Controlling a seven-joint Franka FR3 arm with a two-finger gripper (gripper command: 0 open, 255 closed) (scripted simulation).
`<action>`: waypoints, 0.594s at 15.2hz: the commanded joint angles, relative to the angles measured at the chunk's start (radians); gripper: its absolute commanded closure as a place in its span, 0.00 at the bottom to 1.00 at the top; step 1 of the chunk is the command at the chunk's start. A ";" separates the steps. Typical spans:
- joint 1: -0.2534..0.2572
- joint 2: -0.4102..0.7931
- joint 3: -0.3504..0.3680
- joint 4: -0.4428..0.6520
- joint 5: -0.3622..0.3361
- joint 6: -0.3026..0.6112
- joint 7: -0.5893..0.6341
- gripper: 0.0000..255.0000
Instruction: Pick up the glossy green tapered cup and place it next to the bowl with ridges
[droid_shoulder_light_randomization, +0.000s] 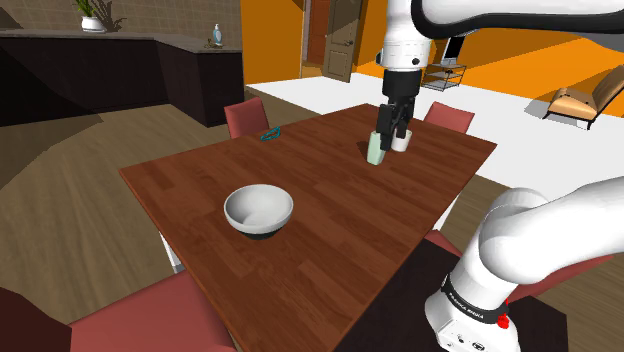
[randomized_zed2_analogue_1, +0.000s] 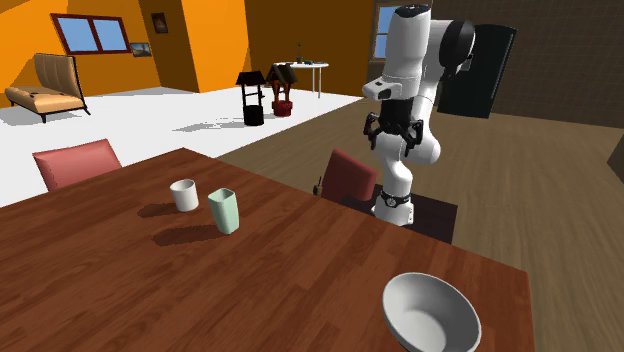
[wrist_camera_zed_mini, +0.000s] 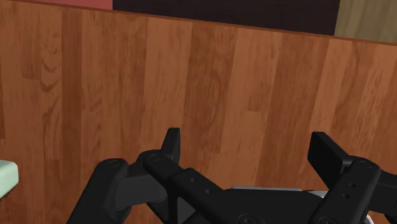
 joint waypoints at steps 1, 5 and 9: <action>0.000 0.000 0.000 0.000 0.000 0.000 0.000 0.00; -0.032 0.059 -0.072 -0.008 -0.056 0.075 -0.078 0.00; -0.061 0.136 -0.142 0.004 -0.103 0.152 -0.153 0.00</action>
